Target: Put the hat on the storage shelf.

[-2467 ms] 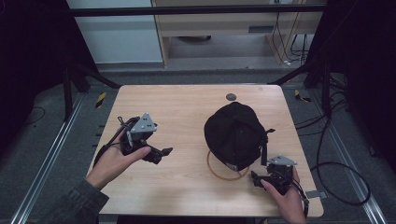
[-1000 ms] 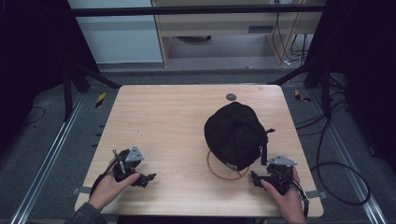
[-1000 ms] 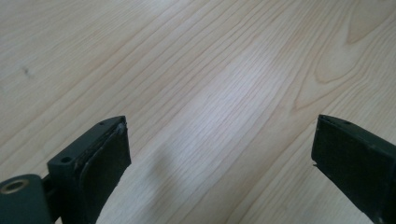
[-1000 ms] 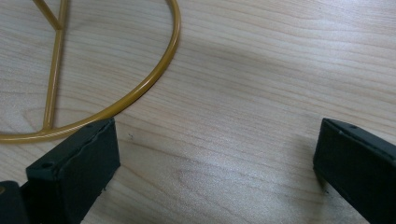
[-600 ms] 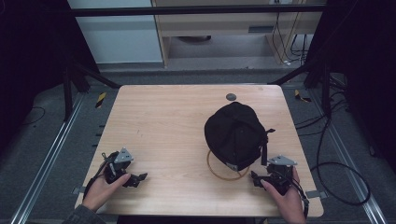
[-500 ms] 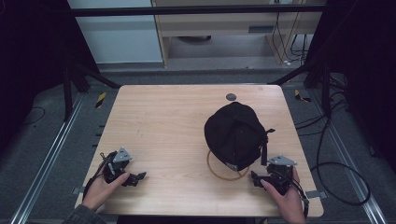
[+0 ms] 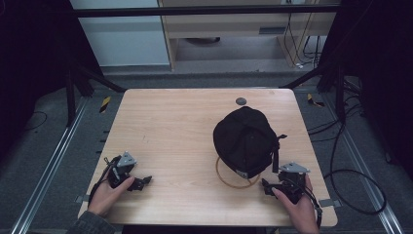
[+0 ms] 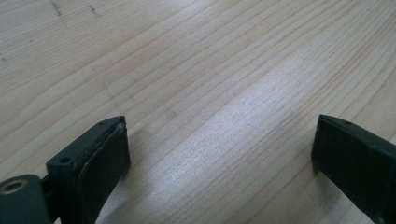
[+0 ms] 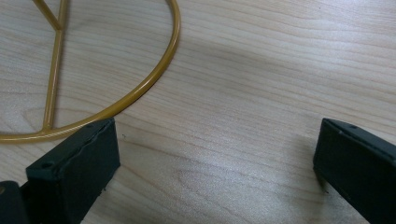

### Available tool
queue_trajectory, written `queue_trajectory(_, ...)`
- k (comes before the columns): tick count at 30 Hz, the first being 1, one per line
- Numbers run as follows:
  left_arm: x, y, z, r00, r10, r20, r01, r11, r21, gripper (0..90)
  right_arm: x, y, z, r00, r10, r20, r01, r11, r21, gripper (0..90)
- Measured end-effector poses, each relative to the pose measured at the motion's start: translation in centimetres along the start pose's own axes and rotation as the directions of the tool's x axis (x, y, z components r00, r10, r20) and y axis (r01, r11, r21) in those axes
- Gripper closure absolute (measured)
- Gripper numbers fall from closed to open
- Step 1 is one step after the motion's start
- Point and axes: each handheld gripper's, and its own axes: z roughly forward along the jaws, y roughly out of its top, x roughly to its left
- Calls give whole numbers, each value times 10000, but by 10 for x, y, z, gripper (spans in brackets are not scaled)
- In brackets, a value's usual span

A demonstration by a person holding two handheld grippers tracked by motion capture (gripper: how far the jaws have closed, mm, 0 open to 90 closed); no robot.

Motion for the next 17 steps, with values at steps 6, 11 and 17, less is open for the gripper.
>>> queue_trajectory(6, 0, -1, 4, 10000, -45, 22, 45, 9996, -277, 0, 0, 0, 0, 10000, -2, 0, 2, 10000, 2, 5)
queue_trajectory(11, -1, -3, 3, 9999, -126, -36, 124, 9993, -360, 0, 0, 0, 0, 10000, -5, 1, 5, 10000, 0, 6)
queue_trajectory(17, -3, -8, -2, 9993, -289, -255, 280, 9990, -358, 0, 0, 0, 0, 10000, -3, 1, 3, 10000, 3, 5)
